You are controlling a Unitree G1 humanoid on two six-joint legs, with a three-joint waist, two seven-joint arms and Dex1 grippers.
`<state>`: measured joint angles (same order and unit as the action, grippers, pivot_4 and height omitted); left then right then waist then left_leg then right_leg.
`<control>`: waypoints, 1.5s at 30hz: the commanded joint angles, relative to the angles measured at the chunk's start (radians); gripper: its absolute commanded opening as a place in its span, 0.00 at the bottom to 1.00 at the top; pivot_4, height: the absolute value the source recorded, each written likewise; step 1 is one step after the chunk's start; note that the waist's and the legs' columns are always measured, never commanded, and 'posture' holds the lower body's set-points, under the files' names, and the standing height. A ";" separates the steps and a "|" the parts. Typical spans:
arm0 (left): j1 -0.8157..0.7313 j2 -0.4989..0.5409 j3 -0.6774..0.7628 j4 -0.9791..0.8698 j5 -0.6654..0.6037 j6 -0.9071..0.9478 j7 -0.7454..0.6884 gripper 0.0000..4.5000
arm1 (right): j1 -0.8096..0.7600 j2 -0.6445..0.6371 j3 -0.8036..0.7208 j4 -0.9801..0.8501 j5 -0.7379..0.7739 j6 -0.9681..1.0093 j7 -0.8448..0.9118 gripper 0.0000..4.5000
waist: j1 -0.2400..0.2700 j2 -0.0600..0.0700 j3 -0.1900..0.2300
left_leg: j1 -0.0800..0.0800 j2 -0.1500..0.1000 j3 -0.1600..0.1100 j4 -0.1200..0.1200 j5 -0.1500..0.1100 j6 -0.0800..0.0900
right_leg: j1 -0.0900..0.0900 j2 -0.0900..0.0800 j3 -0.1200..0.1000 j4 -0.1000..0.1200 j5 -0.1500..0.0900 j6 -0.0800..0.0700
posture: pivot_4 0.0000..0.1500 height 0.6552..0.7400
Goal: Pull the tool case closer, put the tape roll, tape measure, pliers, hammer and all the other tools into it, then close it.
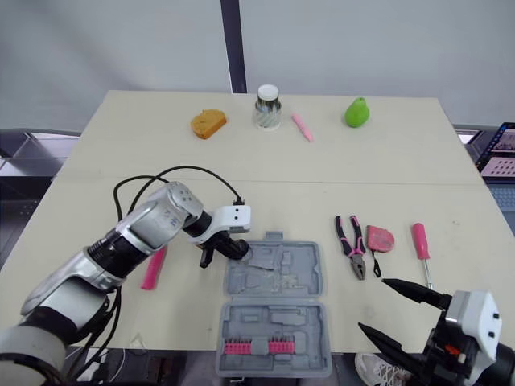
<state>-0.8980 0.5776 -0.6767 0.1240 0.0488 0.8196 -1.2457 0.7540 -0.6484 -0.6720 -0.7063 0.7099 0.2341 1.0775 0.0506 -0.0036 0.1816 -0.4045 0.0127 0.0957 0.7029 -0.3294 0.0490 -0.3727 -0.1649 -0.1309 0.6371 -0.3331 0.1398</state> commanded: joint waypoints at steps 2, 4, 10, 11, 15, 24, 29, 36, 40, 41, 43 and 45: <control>-0.019 0.011 0.003 -0.016 0.012 0.020 -0.012 0.24 | 0.003 0.007 -0.018 -0.033 0.012 -0.016 -0.007 1.00 | 0.000 0.000 0.000 | 0.000 0.000 0.000 0.000 0.000 0.000 | 0.000 0.000 0.000 0.000 0.000 0.000 | 1.00 0.47; -0.034 0.019 0.015 -0.032 0.005 0.060 -0.018 0.44 | 0.002 0.008 -0.015 -0.031 0.011 -0.017 -0.006 1.00 | -0.001 0.000 0.000 | 0.000 0.000 0.000 0.000 0.000 0.000 | 0.000 0.000 0.000 0.000 0.000 0.000 | 1.00 0.47; -0.057 0.075 0.038 -0.115 -0.032 0.139 -0.059 0.44 | -0.010 0.008 -0.003 -0.025 0.008 -0.018 -0.008 1.00 | 0.000 0.000 0.000 | 0.000 0.000 0.000 0.000 0.000 0.000 | 0.000 0.000 0.000 0.000 0.000 0.000 | 1.00 0.47; -0.057 0.083 0.047 -0.129 -0.038 0.147 -0.058 0.44 | -0.013 0.008 -0.001 -0.024 0.007 -0.018 -0.008 1.00 | 0.000 0.000 0.000 | 0.000 0.000 0.000 0.000 0.000 0.000 | 0.000 0.000 0.000 0.000 0.000 0.000 | 1.00 0.47; -0.038 0.109 0.089 -0.164 -0.064 0.158 -0.046 0.44 | -0.024 0.008 0.002 -0.021 0.004 -0.016 -0.009 1.00 | -0.001 0.000 0.000 | 0.000 0.000 0.000 0.000 0.000 0.000 | 0.000 0.000 0.000 0.000 0.000 0.000 | 1.00 0.47; 0.093 0.093 0.232 -0.192 -0.148 0.057 0.036 0.32 | -0.033 0.004 -0.006 -0.014 0.003 -0.014 -0.006 1.00 | 0.000 0.000 0.000 | 0.000 0.000 0.000 0.000 0.000 0.000 | 0.000 0.000 0.000 0.000 0.000 0.000 | 1.00 0.47; 0.209 0.034 0.324 -0.185 -0.207 -0.069 0.088 0.32 | -0.034 0.002 -0.012 -0.012 0.004 -0.013 -0.005 1.00 | -0.001 0.000 0.000 | 0.000 0.000 0.000 0.000 0.000 0.000 | 0.000 0.000 0.000 0.000 0.000 0.000 | 1.00 0.47; 0.311 -0.040 0.356 -0.113 -0.189 -0.305 0.169 0.32 | -0.042 -0.002 -0.014 -0.012 0.006 -0.008 -0.009 1.00 | 0.002 0.000 -0.001 | 0.000 0.000 0.000 0.000 0.000 0.000 | 0.000 0.000 0.000 0.000 0.000 0.000 | 1.00 0.47; 0.327 -0.056 0.344 -0.056 -0.159 -0.394 0.198 0.32 | -0.045 -0.004 -0.017 -0.011 0.006 -0.006 -0.010 1.00 | -0.001 0.000 -0.001 | 0.000 0.000 0.000 0.000 0.000 0.000 | 0.000 0.000 0.000 0.000 0.000 0.000 | 1.00 0.47; 0.331 -0.058 0.340 -0.042 -0.151 -0.409 0.202 0.32 | -0.045 -0.004 -0.018 -0.012 0.006 -0.005 -0.010 1.00 | -0.001 0.000 -0.001 | 0.000 0.000 0.000 0.000 0.000 0.000 | 0.000 0.000 0.000 0.000 0.000 0.000 | 1.00 0.47; 0.339 -0.058 0.333 -0.022 -0.138 -0.429 0.204 0.32 | -0.045 -0.004 -0.020 -0.012 0.007 -0.004 -0.010 1.00 | 0.000 0.000 -0.001 | 0.000 0.000 0.000 0.000 0.000 0.000 | 0.000 0.000 0.000 0.000 0.000 0.000 | 1.00 0.47; 0.345 -0.057 0.329 -0.009 -0.127 -0.452 0.203 0.32 | -0.045 -0.004 -0.021 -0.013 0.007 -0.003 -0.010 1.00 | 0.000 0.000 -0.001 | 0.000 0.000 0.000 0.000 0.000 0.000 | 0.000 0.000 0.000 0.000 0.000 0.000 | 1.00 0.47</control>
<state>-0.5586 0.5219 -0.3461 0.1167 -0.0866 0.3983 -1.0422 0.7062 -0.6494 -0.6709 -0.7043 0.7077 0.2372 1.0771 0.0509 -0.0035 0.1806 -0.4041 0.0124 0.0957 0.7027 -0.3295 0.0491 -0.3725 -0.1653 -0.1311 0.6373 -0.3331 0.1397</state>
